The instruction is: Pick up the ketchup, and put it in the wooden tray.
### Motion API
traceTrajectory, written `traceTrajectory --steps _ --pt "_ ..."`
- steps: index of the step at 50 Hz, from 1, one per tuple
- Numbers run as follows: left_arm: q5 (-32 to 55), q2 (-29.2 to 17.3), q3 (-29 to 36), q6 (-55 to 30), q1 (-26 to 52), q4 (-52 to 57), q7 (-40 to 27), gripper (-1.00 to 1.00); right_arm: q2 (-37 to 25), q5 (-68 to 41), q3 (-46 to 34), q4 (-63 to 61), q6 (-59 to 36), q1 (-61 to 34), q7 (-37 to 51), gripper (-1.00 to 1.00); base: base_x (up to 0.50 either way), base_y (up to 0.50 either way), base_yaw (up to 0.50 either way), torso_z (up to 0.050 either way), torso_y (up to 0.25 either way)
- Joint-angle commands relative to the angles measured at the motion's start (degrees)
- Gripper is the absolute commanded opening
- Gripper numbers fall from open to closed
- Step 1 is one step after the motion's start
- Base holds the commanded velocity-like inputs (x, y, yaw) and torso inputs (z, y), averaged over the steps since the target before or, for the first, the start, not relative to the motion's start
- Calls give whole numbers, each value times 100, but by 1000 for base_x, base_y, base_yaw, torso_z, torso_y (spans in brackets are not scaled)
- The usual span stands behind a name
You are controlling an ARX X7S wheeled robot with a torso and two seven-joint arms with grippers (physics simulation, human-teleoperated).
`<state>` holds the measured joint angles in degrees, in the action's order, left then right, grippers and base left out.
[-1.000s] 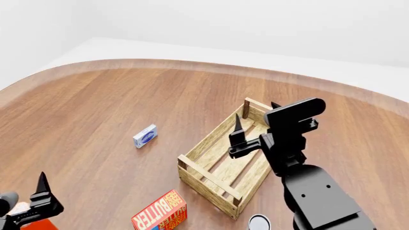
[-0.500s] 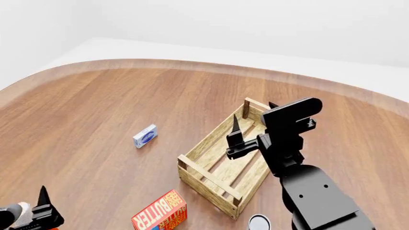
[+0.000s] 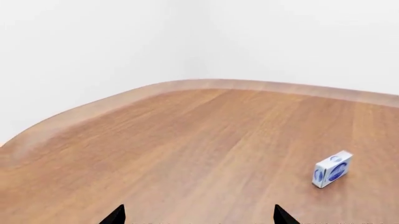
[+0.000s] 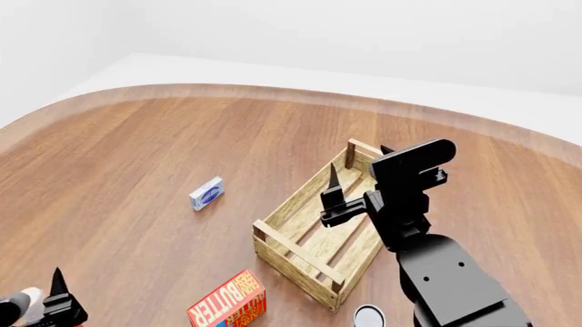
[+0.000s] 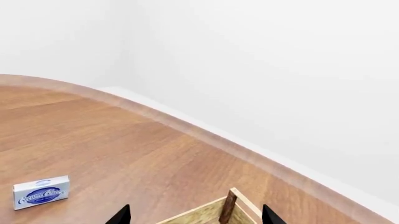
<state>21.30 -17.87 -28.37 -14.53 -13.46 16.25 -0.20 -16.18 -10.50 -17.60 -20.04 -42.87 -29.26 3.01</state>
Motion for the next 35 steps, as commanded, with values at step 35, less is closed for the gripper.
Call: traceTrajectory --steps 35 --pt "-332 54 358 379 457 -1493 -10 100 -74 -37 -61 -171 -231 -3 173 100 0 0 0 0 0"
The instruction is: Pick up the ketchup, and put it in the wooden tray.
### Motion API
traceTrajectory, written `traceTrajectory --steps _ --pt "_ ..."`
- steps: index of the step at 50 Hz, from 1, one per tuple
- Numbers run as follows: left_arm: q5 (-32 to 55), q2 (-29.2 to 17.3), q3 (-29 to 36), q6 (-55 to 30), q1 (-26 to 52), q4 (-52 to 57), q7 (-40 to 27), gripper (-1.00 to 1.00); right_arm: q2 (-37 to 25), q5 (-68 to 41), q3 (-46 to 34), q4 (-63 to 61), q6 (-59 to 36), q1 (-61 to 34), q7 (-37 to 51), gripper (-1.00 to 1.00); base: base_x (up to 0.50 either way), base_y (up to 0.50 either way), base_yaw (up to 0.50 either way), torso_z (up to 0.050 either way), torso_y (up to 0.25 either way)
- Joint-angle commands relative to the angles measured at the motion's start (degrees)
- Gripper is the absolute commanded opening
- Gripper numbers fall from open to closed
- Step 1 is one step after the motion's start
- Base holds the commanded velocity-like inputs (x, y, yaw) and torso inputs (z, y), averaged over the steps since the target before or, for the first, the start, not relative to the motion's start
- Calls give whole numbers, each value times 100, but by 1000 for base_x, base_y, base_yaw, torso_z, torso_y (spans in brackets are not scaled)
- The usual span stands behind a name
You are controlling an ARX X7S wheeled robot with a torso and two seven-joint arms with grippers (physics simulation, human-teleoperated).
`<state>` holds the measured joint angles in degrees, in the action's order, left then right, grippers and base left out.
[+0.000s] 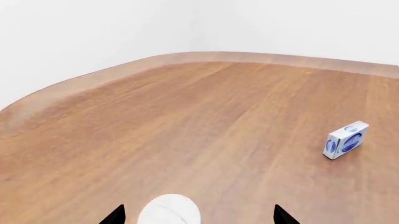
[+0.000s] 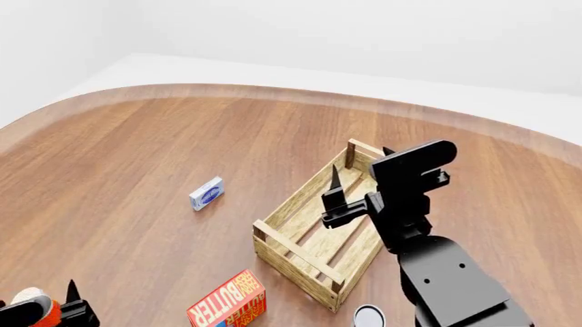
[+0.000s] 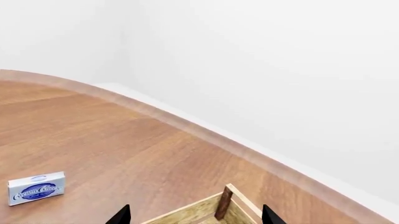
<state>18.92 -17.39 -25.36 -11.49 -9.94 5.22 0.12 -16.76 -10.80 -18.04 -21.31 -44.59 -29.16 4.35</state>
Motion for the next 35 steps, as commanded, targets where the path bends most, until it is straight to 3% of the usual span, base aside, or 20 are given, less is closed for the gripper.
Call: traceTrajectory --steps 1,35 --pt "-101 6 58 83 108 -415 -44 100 -16 -9 -18 -44 -59 -14 40 100 0 0 0 0 0" --pt "-263 -182 276 -142 1254 -2249 -212 100 -91 -92 57 -220 -115 99 157 100 0 0 0 0 0"
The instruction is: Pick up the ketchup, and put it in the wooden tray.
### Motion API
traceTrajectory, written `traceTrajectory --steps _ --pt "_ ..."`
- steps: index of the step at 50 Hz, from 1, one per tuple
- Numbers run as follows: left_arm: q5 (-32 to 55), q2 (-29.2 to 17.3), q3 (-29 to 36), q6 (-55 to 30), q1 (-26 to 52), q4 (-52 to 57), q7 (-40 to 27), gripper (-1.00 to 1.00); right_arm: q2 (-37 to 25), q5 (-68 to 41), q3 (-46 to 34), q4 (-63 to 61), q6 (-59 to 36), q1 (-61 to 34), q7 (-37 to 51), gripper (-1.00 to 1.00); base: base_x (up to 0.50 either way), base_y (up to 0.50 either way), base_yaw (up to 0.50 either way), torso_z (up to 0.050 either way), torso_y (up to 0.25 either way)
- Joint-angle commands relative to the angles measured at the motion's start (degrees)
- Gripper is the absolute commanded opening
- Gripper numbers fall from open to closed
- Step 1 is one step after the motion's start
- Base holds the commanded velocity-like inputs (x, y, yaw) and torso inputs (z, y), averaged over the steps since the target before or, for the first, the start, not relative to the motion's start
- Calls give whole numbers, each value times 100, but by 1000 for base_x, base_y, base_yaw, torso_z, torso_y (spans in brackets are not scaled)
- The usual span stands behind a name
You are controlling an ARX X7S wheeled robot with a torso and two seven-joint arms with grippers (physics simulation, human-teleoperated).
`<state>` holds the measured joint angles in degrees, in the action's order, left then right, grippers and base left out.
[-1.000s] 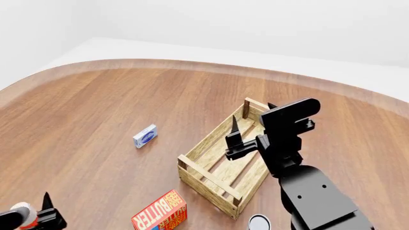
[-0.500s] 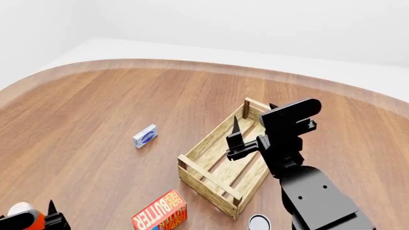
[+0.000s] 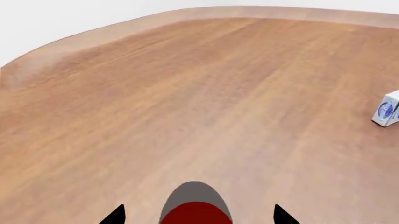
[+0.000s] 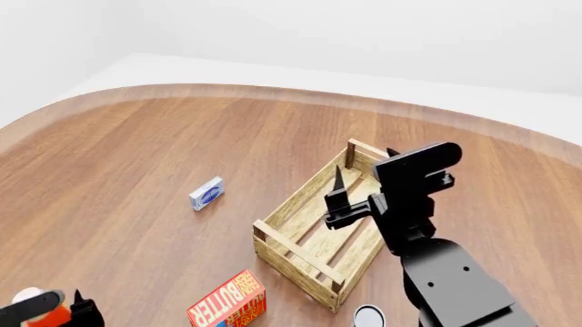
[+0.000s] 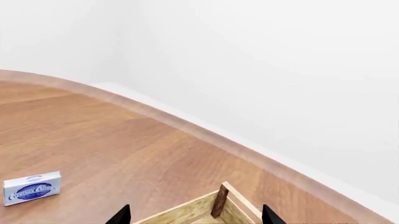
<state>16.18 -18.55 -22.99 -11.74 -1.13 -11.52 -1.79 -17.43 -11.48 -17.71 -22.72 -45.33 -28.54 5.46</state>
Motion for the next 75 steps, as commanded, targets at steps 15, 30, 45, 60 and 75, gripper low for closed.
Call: traceTrajectory --steps 15,30,45,60,75 --pt "90 -73 -1 -110 539 -760 -31 -100 -45 -65 61 -159 -88 58 99 100 0 0 0 0 0" --pt "155 -74 -33 54 594 -529 -11 -100 -62 -107 103 -154 -58 53 121 100 0 0 0 0 0" --pt "77 -490 870 -1171 1662 1055 13 -100 -129 -349 518 -346 -87 -6 111 100 0 0 0 0 0" --pt "23 -283 2293 -2141 3441 934 484 -100 -311 -584 1123 -641 -265 119 204 100 0 0 0 0 0" --pt "-22 488 3297 -2570 4938 13 827 -100 -559 -760 1836 -1234 -615 566 421 100 0 0 0 0 0"
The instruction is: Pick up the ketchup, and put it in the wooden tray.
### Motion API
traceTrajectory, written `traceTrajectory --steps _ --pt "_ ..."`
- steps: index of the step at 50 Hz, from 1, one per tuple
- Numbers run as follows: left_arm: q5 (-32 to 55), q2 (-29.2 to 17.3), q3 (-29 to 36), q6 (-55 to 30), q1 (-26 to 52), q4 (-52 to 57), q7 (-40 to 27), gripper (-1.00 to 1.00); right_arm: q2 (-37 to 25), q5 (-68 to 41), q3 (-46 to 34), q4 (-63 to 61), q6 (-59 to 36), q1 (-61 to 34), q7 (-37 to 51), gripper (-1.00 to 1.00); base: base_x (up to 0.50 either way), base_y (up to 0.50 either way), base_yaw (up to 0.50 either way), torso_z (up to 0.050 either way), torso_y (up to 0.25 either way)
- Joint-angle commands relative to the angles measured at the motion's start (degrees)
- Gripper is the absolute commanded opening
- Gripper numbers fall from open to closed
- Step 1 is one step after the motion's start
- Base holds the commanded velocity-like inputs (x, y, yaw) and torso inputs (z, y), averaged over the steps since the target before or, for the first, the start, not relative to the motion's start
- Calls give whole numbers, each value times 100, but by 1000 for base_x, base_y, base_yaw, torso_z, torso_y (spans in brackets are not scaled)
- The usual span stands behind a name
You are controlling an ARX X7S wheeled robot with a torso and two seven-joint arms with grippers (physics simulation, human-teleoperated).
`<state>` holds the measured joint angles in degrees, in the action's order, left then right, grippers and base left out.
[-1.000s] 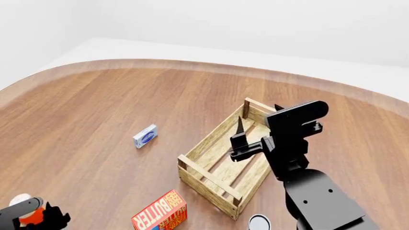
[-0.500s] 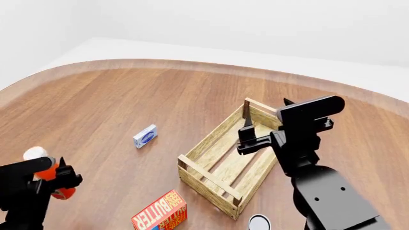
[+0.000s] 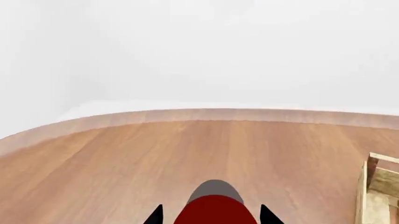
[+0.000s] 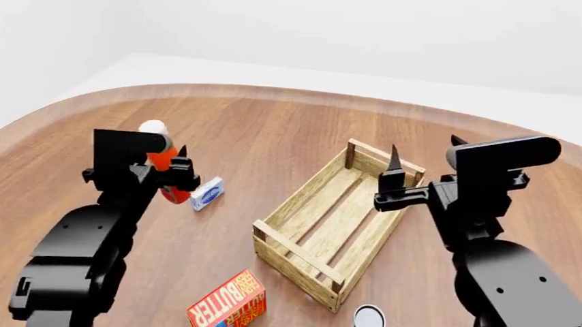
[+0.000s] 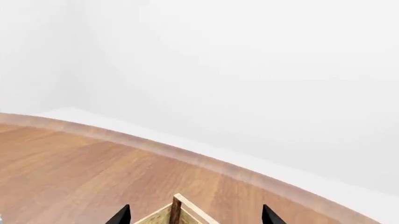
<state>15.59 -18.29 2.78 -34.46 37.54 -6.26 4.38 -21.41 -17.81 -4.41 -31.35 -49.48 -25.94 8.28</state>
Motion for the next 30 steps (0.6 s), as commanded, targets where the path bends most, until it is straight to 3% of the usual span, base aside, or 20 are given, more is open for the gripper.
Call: traceTrajectory --steps 1,12,19,25,30 --pt "22 522 793 -279 1166 -618 250 -100 -177 -138 573 -402 -211 353 152 100 0 0 0 0 0" --pt "-117 1322 1415 94 2064 -1811 493 -100 -329 -345 1410 -869 -338 1003 212 100 0 0 0 0 0" --pt "53 1816 1982 806 2569 -2898 417 -100 -353 -473 1961 -1121 -318 1405 204 100 0 0 0 0 1" --pt "1531 1825 3667 1767 3068 -3835 -163 -100 -377 -617 2493 -1409 -328 1819 150 100 0 0 0 0 0" --pt "4031 1828 6101 2858 3819 -4669 -702 -100 -395 -680 2753 -1520 -339 2002 123 100 0 0 0 0 0"
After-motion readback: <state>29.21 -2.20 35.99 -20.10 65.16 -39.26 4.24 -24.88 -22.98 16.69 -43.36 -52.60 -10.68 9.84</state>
